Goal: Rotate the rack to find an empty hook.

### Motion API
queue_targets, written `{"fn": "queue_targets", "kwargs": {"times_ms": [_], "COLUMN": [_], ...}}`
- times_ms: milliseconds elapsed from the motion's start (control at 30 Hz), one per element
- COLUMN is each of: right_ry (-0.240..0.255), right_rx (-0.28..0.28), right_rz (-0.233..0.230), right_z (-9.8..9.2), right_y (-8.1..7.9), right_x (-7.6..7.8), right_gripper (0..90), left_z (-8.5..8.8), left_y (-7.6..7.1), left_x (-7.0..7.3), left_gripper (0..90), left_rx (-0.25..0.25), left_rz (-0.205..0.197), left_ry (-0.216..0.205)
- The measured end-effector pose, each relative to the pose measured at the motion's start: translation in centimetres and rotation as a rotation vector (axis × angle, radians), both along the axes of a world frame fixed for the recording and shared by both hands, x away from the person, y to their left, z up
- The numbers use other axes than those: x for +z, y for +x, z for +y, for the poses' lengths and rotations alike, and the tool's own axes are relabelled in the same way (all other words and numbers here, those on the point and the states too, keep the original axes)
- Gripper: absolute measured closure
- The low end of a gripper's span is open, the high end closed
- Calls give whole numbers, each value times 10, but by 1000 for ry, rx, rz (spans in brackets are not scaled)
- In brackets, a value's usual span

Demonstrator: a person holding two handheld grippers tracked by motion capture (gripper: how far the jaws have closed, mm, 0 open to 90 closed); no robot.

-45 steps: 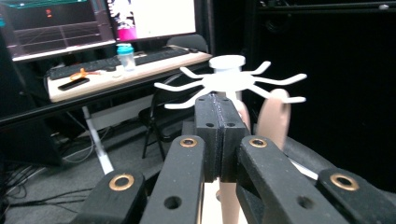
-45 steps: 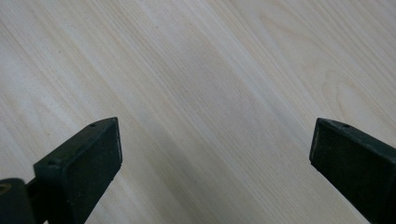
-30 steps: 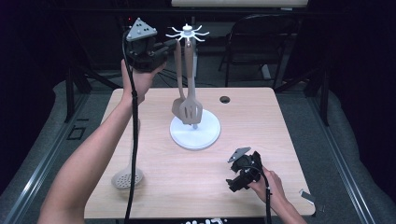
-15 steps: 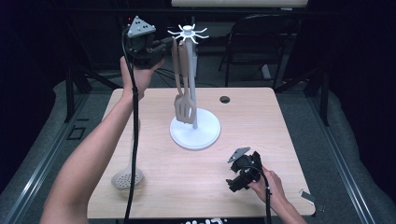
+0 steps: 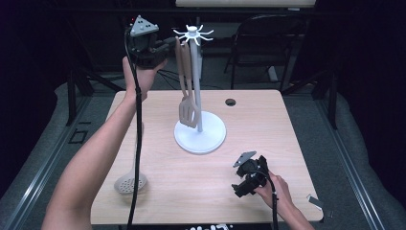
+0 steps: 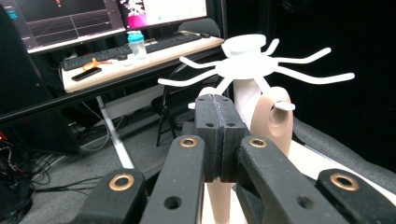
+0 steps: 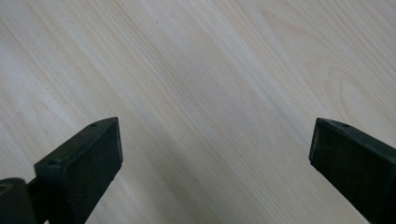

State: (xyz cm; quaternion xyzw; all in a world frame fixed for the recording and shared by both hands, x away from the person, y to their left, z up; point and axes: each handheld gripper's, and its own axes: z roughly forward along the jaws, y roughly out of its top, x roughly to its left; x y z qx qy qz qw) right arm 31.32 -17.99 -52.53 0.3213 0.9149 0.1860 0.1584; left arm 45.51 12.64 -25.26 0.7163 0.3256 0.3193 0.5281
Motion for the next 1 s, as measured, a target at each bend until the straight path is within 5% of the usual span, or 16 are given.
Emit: {"fn": "queue_targets", "kwargs": {"times_ms": [500,700,900,1000], "right_ry": [24,-14,23,-2], "right_rx": [-9,1,-10,3], "right_rz": [-5,-1,-1,11], "right_z": [1,0,1,1], "right_y": [0,0,0,-1], "right_x": [-3,-1,-4,-1], "right_gripper": [21,21,21,21], "left_z": [0,0,1,1], "left_y": [13,18,24,27], "left_x": [0,0,0,0], "left_gripper": [899,899,899,899], "left_rx": [32,33,25,18], "left_rz": [7,13,12,14], "left_ry": [-10,-13,-13,-13]}}
